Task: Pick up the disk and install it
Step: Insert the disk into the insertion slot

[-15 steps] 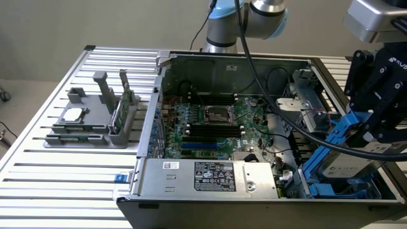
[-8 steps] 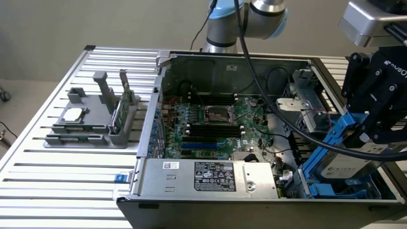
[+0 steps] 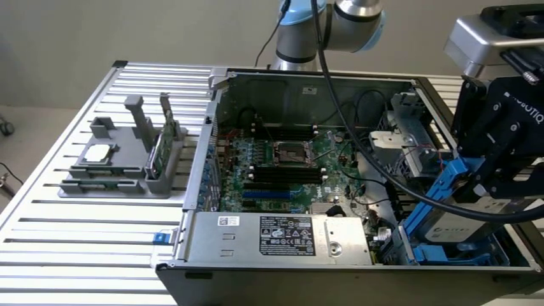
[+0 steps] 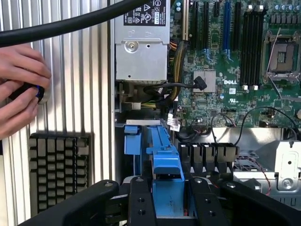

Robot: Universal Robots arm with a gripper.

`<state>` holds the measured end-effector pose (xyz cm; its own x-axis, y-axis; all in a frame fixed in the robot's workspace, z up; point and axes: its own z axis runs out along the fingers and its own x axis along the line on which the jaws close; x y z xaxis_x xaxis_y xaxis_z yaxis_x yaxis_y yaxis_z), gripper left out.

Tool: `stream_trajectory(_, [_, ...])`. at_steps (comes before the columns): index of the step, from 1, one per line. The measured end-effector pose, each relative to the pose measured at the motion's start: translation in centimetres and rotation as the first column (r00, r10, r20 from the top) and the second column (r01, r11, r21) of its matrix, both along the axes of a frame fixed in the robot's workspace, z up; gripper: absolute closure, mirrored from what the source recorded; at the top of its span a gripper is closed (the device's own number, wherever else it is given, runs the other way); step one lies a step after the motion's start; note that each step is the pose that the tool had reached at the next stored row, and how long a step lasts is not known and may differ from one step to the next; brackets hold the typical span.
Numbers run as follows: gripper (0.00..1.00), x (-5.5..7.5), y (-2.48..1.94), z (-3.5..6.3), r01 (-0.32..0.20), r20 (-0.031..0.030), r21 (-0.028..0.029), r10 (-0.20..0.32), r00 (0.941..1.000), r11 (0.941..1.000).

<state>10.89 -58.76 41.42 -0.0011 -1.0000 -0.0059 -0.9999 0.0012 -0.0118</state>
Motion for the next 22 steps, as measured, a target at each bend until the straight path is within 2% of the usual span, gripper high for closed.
stream_trajectory(8, [0.67,0.0,0.0,-1.37,0.0,-0.0003,0.0,0.0,1.0,1.0])
stream_trajectory(15, [0.67,0.0,0.0,-2.4,0.0,-0.0038,0.0,0.0,1.0,1.0])
stream_trajectory(22, [0.67,0.0,0.0,-3.66,0.0,-0.0046,-0.0003,0.0,1.0,1.0])
